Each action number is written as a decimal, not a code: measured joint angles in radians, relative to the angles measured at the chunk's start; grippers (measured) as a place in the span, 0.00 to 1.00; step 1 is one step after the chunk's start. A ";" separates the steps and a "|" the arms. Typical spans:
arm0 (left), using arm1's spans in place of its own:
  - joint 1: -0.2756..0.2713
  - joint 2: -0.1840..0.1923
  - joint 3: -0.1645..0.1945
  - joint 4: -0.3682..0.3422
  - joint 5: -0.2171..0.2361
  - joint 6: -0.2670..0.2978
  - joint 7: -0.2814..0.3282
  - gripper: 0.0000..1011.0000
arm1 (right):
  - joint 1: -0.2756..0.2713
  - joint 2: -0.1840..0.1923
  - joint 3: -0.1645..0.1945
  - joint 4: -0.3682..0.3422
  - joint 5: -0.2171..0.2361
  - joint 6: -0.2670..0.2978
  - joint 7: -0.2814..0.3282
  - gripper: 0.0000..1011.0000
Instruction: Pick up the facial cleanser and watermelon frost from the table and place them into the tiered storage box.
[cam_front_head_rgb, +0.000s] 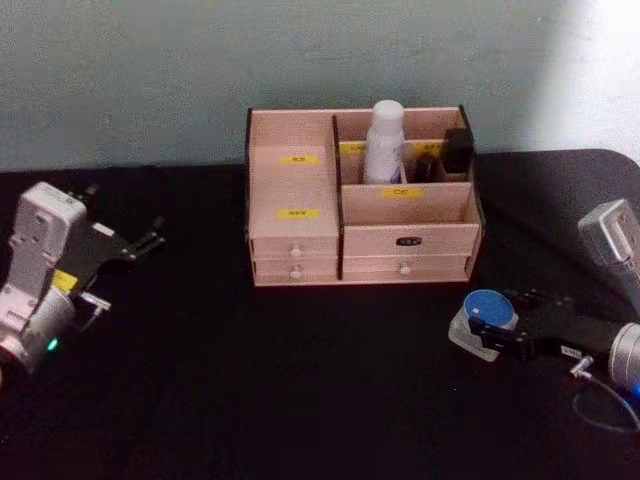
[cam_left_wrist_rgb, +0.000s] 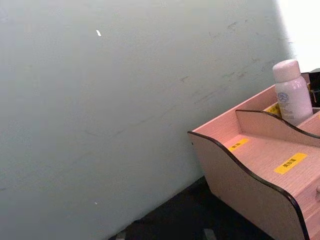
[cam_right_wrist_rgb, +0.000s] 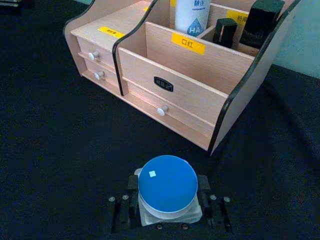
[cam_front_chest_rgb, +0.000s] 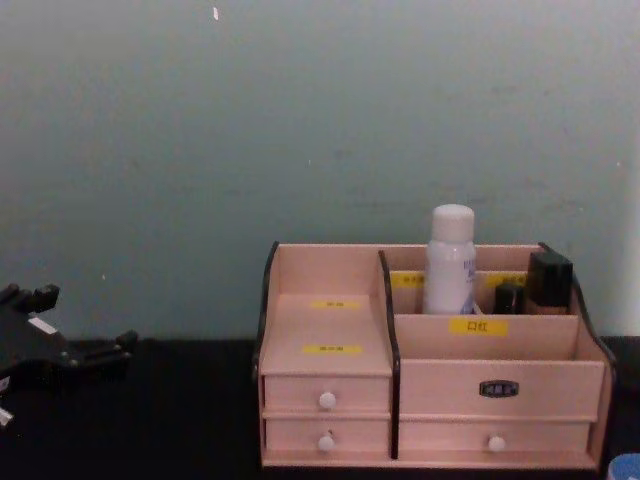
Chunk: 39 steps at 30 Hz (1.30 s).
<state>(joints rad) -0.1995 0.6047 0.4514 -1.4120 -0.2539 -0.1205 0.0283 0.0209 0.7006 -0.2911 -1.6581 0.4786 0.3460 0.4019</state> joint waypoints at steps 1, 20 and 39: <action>0.000 0.000 0.000 0.000 0.000 0.000 0.000 0.99 | 0.000 0.001 0.000 0.000 0.000 -0.001 0.001 0.70; 0.000 0.000 0.000 0.000 0.000 0.000 0.000 0.99 | 0.062 0.028 -0.012 -0.026 0.048 -0.017 0.079 0.70; 0.000 0.000 0.000 0.000 0.000 0.000 0.000 0.99 | 0.271 -0.026 -0.127 0.033 0.077 -0.037 0.176 0.70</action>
<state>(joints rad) -0.1995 0.6047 0.4514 -1.4120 -0.2539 -0.1206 0.0283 0.2919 0.6748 -0.4183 -1.6252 0.5560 0.3089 0.5775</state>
